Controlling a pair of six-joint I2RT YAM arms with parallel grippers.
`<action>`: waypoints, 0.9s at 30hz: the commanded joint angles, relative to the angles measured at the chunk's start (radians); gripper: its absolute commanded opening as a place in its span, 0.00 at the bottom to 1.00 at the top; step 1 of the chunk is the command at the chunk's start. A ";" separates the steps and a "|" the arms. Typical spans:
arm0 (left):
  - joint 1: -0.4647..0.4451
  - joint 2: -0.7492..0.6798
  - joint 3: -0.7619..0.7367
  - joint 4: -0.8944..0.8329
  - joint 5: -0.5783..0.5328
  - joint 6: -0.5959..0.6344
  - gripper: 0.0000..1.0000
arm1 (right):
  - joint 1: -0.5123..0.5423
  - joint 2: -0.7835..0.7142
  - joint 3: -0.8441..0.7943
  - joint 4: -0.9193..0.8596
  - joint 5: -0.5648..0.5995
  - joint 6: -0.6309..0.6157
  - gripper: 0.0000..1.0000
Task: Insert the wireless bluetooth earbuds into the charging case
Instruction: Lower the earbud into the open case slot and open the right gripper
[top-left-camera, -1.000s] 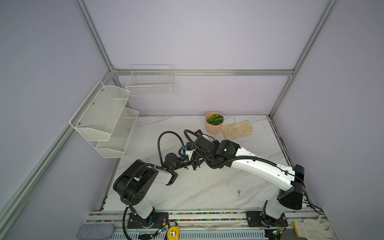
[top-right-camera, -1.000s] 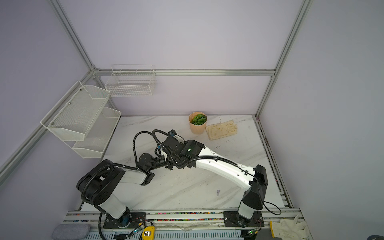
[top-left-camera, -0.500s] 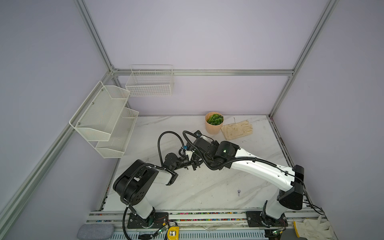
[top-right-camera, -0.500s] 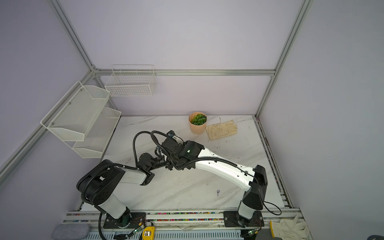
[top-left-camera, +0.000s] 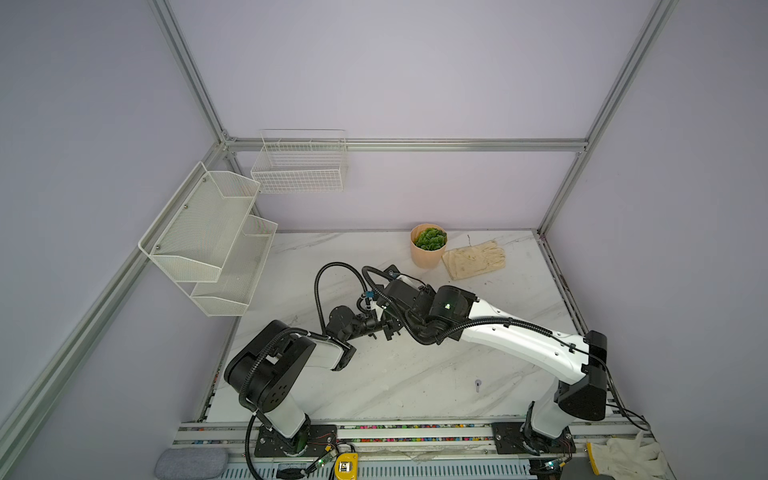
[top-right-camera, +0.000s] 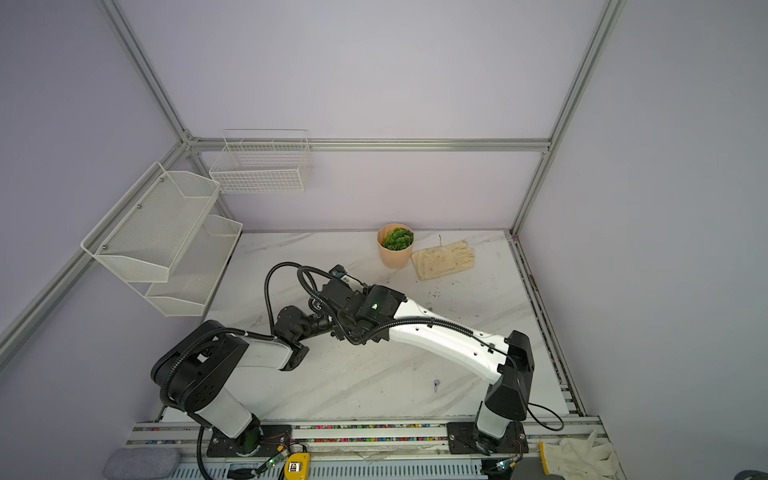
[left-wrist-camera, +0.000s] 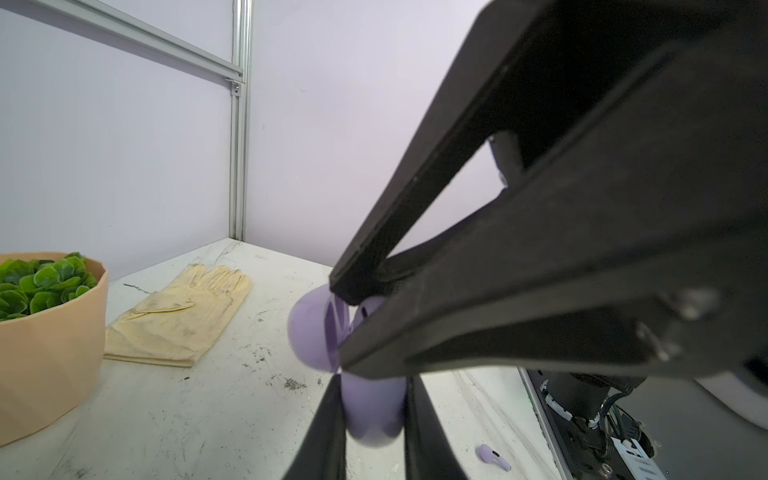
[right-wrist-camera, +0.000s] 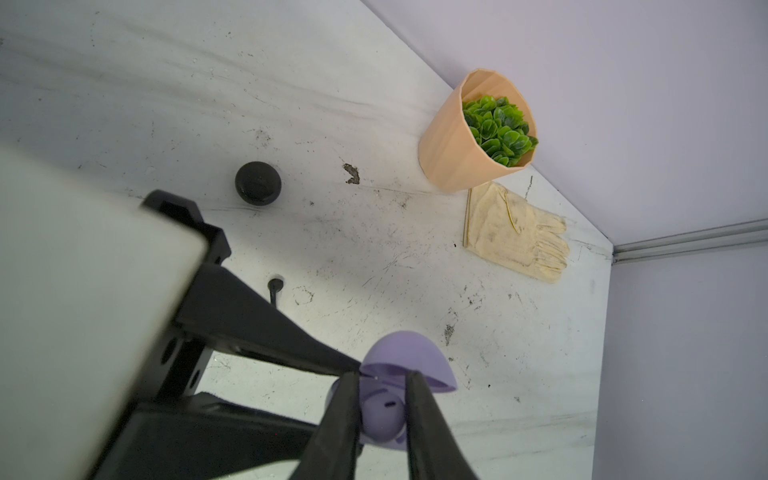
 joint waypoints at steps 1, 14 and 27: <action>0.007 -0.033 0.059 0.090 -0.005 -0.007 0.00 | 0.005 0.010 0.041 -0.037 0.003 0.006 0.29; 0.007 -0.031 0.054 0.090 0.007 -0.014 0.00 | 0.000 -0.100 0.111 -0.020 -0.146 0.039 0.43; 0.001 -0.040 0.041 0.090 0.026 -0.024 0.00 | -0.155 -0.240 -0.089 0.148 -0.362 0.041 0.29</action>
